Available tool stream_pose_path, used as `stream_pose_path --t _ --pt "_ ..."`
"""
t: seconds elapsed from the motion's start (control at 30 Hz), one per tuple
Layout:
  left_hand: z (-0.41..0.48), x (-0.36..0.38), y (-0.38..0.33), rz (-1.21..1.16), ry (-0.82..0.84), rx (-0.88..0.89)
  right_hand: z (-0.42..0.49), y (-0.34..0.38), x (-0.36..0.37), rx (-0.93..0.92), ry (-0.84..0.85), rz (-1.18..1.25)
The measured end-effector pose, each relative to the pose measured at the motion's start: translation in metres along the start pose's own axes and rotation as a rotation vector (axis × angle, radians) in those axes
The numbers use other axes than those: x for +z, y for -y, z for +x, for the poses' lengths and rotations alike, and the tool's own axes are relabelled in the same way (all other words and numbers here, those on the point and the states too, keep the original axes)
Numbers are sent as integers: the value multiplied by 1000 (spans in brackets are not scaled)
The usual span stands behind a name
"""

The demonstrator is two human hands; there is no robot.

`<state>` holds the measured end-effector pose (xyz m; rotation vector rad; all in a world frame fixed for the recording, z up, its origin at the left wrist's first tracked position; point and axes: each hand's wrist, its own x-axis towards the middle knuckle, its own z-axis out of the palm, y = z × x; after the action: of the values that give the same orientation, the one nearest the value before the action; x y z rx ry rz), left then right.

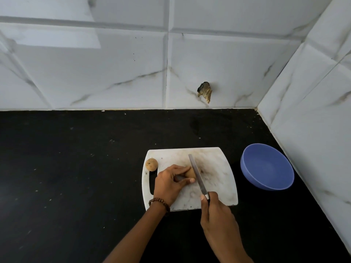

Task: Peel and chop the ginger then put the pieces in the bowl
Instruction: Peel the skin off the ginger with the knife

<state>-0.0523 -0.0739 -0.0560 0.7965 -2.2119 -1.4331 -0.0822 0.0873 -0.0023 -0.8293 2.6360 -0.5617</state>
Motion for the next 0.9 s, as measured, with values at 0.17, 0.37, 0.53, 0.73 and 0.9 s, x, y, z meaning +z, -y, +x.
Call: stream_pose_path --t 0.17,0.37,0.53,0.73,0.9 --pt "1 0 1 19 -1 -9 -1 3 -1 -1 -11 -56" --pt "1 -2 1 27 4 6 -8 5 3 12 -23 -110" --pt "1 -1 0 25 6 -1 -9 8 3 -11 -38 -149" --pt "0 -1 -1 35 3 1 -9 8 1 -4 -25 -154" --pt "0 -2 -3 27 -2 1 -10 9 3 6 -3 -168"
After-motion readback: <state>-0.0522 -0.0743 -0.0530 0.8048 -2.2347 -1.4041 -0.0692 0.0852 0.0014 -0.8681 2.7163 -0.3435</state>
